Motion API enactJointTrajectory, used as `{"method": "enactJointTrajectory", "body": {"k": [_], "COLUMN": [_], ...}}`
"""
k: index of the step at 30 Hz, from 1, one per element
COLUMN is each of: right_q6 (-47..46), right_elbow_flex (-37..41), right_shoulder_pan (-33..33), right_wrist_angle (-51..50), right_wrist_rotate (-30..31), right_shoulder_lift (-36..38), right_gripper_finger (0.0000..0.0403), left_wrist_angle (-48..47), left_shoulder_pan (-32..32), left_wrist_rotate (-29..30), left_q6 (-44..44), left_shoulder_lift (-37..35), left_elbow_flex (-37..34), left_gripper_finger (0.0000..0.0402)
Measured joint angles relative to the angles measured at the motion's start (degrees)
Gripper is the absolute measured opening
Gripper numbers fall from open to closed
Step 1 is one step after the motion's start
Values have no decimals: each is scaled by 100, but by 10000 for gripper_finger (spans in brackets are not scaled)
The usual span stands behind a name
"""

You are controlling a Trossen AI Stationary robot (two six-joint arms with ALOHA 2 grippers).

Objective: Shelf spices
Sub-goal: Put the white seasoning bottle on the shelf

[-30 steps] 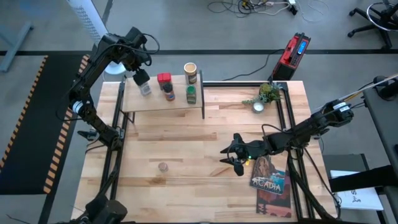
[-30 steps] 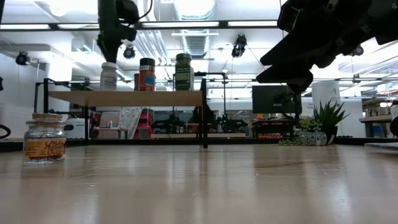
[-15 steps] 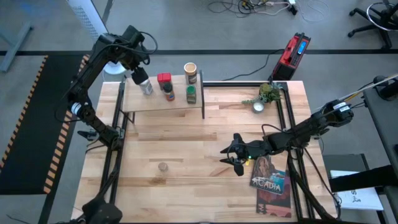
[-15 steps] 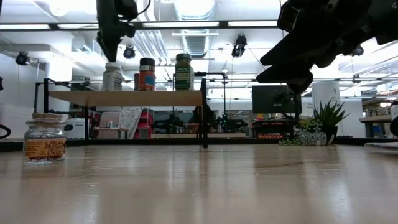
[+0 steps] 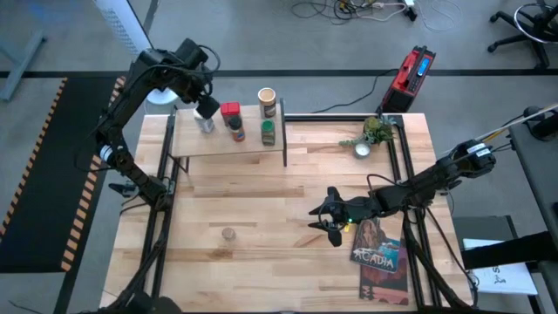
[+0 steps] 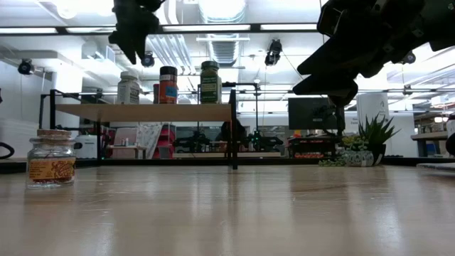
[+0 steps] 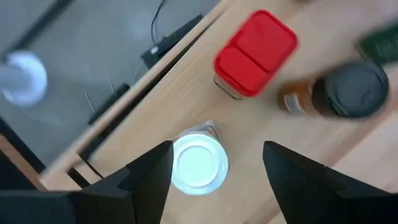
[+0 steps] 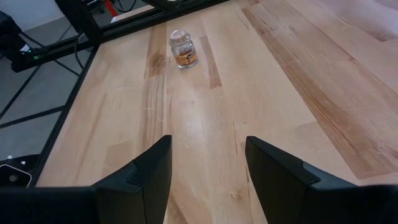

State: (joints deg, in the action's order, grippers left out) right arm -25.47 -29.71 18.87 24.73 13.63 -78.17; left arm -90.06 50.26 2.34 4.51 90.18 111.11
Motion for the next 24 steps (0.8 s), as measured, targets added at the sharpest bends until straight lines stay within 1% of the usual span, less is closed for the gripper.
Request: {"method": "enactJointTrajectory", "body": {"k": [4, 8, 13, 17, 24], "right_q6": [0, 0, 0, 0, 0], "right_elbow_flex": [0, 0, 0, 0, 0], "right_shoulder_pan": [0, 0, 1, 0, 2], "right_wrist_angle": [4, 3, 1, 2, 2], "right_wrist_rotate": [0, -4, -13, -13, -17], "right_shoulder_lift": [0, 0, 0, 0, 0], "right_gripper_finger": [181, 181, 181, 181, 181], "left_wrist_angle": [6, 2, 4, 3, 4], "left_shoulder_pan": [-4, -4, -7, -78, -143], "left_wrist_rotate": [43, 129, 374, 392, 590], "left_q6": [-1030, -1581, -1884, -1950, -2107], "left_shoulder_lift": [131, 154, 163, 163, 163], "left_elbow_flex": [-35, -77, -245, -324, -328], "left_gripper_finger": [243, 245, 238, 232, 231]}}
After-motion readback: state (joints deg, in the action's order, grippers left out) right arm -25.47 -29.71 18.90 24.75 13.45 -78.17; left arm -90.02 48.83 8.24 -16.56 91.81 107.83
